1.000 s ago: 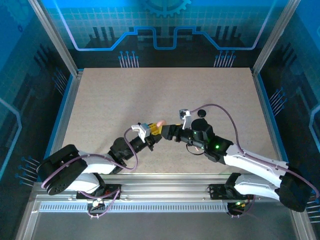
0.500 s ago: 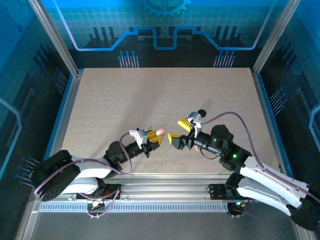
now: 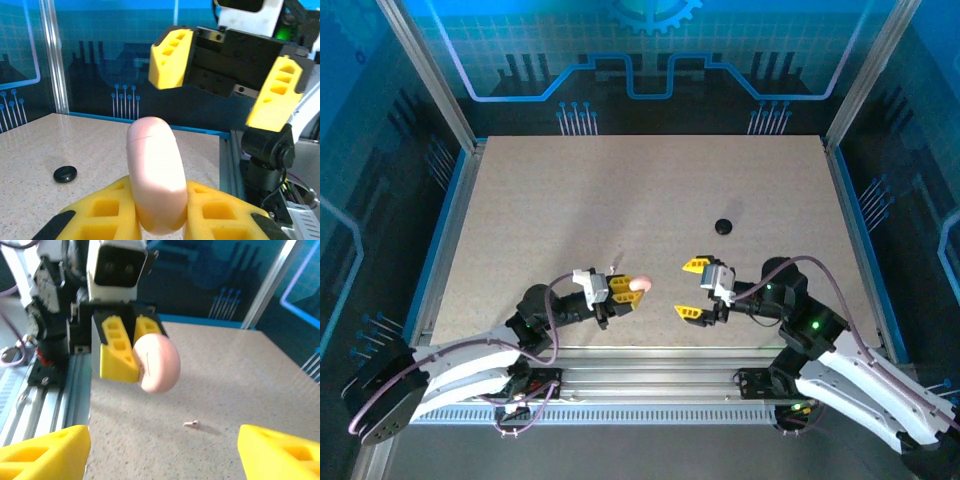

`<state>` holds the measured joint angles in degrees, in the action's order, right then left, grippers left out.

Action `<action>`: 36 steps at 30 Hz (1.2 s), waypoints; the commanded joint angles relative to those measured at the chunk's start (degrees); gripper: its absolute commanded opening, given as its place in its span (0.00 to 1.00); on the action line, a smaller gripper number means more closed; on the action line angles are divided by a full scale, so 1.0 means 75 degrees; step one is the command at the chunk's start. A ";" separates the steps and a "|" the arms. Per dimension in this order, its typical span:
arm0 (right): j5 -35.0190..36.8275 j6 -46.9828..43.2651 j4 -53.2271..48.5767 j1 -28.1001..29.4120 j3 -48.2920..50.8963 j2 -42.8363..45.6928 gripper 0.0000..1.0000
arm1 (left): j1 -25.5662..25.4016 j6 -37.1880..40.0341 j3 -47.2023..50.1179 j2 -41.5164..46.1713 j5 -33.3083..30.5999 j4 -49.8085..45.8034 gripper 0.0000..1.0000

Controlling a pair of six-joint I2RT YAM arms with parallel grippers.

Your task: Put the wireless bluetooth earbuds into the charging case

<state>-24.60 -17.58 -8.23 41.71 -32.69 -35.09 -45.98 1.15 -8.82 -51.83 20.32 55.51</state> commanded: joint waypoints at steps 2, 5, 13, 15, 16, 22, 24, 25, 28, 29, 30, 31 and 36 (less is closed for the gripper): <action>-0.1160 -0.0879 -0.0840 -0.0098 -0.0722 -0.0705 0.74 | 0.0019 0.0585 -0.0126 0.0530 0.0537 -0.0859 0.11; -0.1618 -0.1039 -0.0817 -0.0111 -0.1008 -0.1218 0.70 | 0.0017 0.0751 -0.0064 0.0683 0.0615 -0.0935 0.11; -0.2659 -0.1432 -0.1153 -0.0098 -0.1844 -0.2552 0.62 | 0.0023 0.1018 -0.0052 0.0634 0.0782 -0.0875 0.11; -0.2857 -0.1573 -0.1327 -0.0095 -0.2062 -0.2857 0.60 | 0.0017 0.1038 -0.0053 0.0638 0.0768 -0.0868 0.12; -0.2947 -0.1640 -0.1410 -0.0093 -0.2156 -0.2965 0.59 | 0.0015 0.1039 -0.0052 0.0640 0.0766 -0.0863 0.12; -0.3315 -0.1946 -0.1771 -0.0101 -0.2709 -0.3675 0.52 | 0.0022 0.1038 -0.0075 0.0602 0.0783 -0.0844 0.12; -0.3447 -0.2043 -0.1869 -0.0097 -0.2850 -0.3904 0.49 | 0.0025 0.1064 -0.0101 0.0592 0.0773 -0.0841 0.12; -0.3505 -0.2070 -0.1907 -0.0099 -0.2917 -0.4001 0.48 | 0.0018 0.1066 -0.0107 0.0595 0.0778 -0.0838 0.12; -0.3630 -0.2188 -0.2083 -0.0094 -0.3142 -0.4297 0.44 | 0.0016 0.1060 -0.0142 0.0560 0.0772 -0.0841 0.12; -0.3652 -0.2231 -0.2161 -0.0085 -0.3219 -0.4391 0.43 | 0.0024 0.1042 -0.0138 0.0558 0.0779 -0.0819 0.12; -0.3681 -0.2269 -0.2241 -0.0083 -0.3277 -0.4468 0.43 | 0.0016 0.1002 -0.0142 0.0556 0.0775 -0.0788 0.12; -0.3741 -0.2342 -0.2330 -0.0087 -0.3346 -0.4542 0.42 | 0.0028 0.0982 -0.0130 0.0562 0.0780 -0.0768 0.12; -0.3795 -0.2619 -0.2680 -0.0089 -0.3562 -0.4776 0.37 | 0.0024 0.0995 -0.0144 0.0558 0.0750 -0.0757 0.12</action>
<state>-50.43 -34.85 -24.53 41.54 -57.39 -70.24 -45.98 7.70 -8.82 -47.68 24.64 48.27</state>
